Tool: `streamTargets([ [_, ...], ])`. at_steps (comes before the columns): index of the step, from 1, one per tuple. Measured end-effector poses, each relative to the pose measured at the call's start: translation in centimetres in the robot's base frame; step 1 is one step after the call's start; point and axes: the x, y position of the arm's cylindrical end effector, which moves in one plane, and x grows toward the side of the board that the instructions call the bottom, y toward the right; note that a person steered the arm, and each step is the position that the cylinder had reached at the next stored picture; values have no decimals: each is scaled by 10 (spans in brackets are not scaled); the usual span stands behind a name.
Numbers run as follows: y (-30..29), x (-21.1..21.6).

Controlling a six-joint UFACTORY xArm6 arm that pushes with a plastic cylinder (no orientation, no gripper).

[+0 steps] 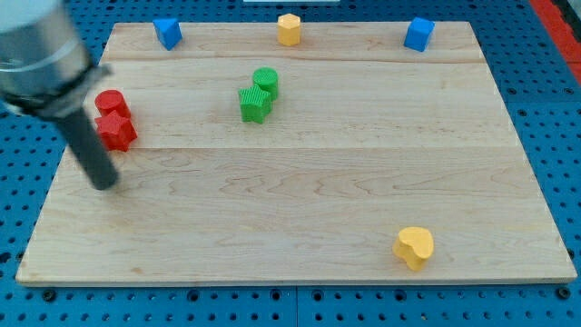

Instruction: Move red circle away from the red circle

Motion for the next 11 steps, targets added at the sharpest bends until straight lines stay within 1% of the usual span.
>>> streamTargets([
  [1, -15, -48],
  [3, -10, -110],
  [4, -12, -118],
  [8, -46, -120],
  [10, -39, -120],
  [11, -7, -120],
])
